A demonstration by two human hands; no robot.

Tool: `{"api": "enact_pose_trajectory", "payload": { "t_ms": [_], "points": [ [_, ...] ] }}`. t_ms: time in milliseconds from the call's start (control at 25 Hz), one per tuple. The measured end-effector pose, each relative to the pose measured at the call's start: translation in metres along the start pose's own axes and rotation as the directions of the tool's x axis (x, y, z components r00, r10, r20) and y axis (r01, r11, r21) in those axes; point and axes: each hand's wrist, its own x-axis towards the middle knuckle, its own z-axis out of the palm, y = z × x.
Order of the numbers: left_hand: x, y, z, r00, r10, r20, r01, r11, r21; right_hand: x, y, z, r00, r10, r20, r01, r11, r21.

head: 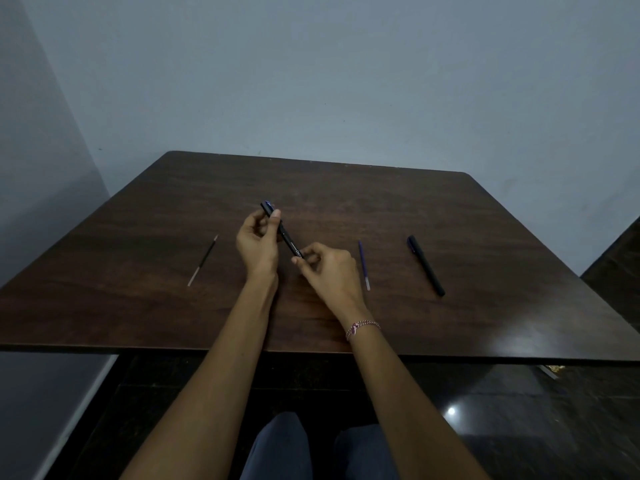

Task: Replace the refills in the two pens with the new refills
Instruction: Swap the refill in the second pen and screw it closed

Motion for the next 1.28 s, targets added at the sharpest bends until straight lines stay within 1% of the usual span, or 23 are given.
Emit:
{"api": "enact_pose_trajectory", "payload": {
  "t_ms": [200,400,480,640,800,920,960,1000,1040,1080,1120,1200,1280],
  "points": [
    [0.001,-0.002,-0.001,0.993,-0.015,-0.113,0.014,1.000,-0.009,0.000,0.002,0.002,0.999,0.005,0.048,-0.007,0.999,0.046],
    [0.009,-0.002,-0.006,0.973,-0.053,-0.224,0.029,0.993,-0.112,-0.001,0.003,0.002,0.999,0.011,0.053,-0.012,1.000,0.019],
    [0.009,-0.001,-0.008,0.972,-0.051,-0.229,0.016,0.988,-0.153,-0.002,0.002,0.001,0.999,0.025,0.045,-0.025,1.000,0.014],
    [0.006,0.001,-0.009,0.985,0.006,-0.173,-0.036,0.984,-0.174,-0.001,0.001,0.000,0.998,0.057,0.030,-0.057,0.998,0.003],
    [0.008,0.000,-0.012,0.978,-0.021,-0.206,-0.014,0.986,-0.166,0.000,0.004,0.000,0.998,0.069,0.003,-0.069,0.997,-0.038],
    [0.009,-0.002,-0.010,0.972,-0.050,-0.229,0.018,0.990,-0.140,0.001,0.008,-0.001,0.989,0.127,-0.082,-0.129,0.992,-0.018],
    [0.008,-0.003,-0.009,0.973,-0.056,-0.224,0.041,0.997,-0.071,0.002,0.009,-0.001,0.984,0.144,-0.106,-0.145,0.989,-0.002],
    [0.007,-0.003,-0.008,0.976,-0.044,-0.214,0.061,0.996,0.071,0.002,0.010,-0.001,0.980,0.156,-0.122,-0.154,0.988,0.021],
    [0.006,-0.004,-0.007,0.981,-0.018,-0.191,0.066,0.966,0.250,0.003,0.010,-0.001,0.977,0.164,-0.134,-0.159,0.986,0.045],
    [0.003,-0.004,-0.006,0.988,0.012,-0.152,0.051,0.912,0.407,0.003,0.010,-0.001,0.975,0.170,-0.143,-0.162,0.985,0.066],
    [0.001,-0.004,-0.006,0.995,0.032,-0.098,0.024,0.855,0.518,0.003,0.010,-0.001,0.973,0.174,-0.150,-0.163,0.983,0.082],
    [-0.001,-0.003,-0.005,1.000,0.027,-0.006,-0.016,0.755,0.656,0.003,0.010,-0.001,0.972,0.178,-0.155,-0.163,0.981,0.105],
    [-0.002,-0.002,-0.005,0.999,0.014,0.034,-0.034,0.668,0.743,0.003,0.010,-0.002,0.972,0.179,-0.153,-0.163,0.980,0.110]
  ]
}}
